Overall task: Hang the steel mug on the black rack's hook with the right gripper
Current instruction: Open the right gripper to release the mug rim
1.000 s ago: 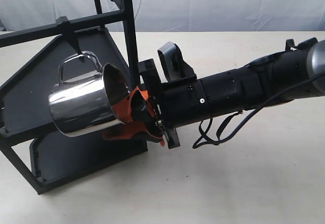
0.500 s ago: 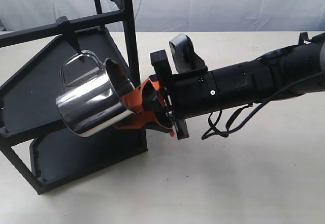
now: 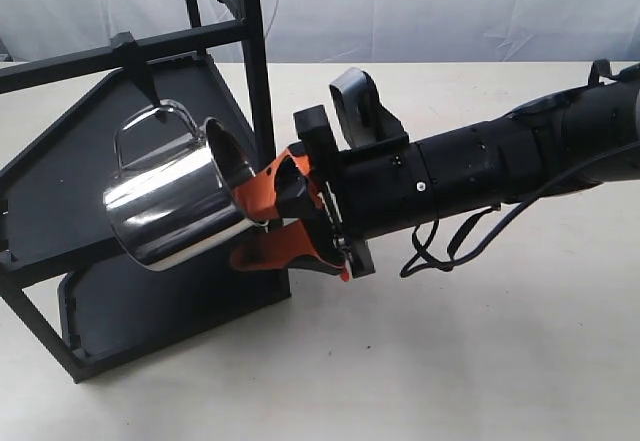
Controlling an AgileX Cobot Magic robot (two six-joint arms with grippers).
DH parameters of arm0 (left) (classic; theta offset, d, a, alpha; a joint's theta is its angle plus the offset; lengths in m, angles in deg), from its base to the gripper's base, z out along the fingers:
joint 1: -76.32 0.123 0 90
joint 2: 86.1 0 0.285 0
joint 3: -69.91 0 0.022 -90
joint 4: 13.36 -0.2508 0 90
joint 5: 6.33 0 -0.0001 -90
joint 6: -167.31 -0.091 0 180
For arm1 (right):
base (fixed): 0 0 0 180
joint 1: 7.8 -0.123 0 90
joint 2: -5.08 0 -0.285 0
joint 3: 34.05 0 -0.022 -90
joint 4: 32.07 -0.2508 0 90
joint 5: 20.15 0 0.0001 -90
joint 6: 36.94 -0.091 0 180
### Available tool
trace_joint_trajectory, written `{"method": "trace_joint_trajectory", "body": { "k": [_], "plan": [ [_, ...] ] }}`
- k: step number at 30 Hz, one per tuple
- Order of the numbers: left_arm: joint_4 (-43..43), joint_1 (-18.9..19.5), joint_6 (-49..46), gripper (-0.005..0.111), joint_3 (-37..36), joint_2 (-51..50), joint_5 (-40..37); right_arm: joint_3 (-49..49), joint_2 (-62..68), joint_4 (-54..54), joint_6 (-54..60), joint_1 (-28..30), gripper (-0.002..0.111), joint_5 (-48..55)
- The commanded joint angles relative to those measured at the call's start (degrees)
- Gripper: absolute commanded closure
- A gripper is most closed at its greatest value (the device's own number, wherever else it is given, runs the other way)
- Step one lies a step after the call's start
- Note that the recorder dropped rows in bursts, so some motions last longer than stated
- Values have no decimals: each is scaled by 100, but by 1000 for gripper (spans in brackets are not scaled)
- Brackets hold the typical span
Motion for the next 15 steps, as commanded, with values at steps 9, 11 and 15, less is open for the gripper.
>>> {"method": "trace_joint_trajectory", "body": {
  "k": [9, 11, 15],
  "plan": [
    [39, -3, 11, 107, -29, -25, 80, -21, -570, 220, 10, 721, 55, 29],
    [39, -3, 11, 107, -29, -25, 80, -21, -705, 341, -11, 776, 55, 29],
    [39, -3, 11, 107, -29, -25, 80, -21, -1002, 894, -184, 993, 62, 29]
  ]
}}
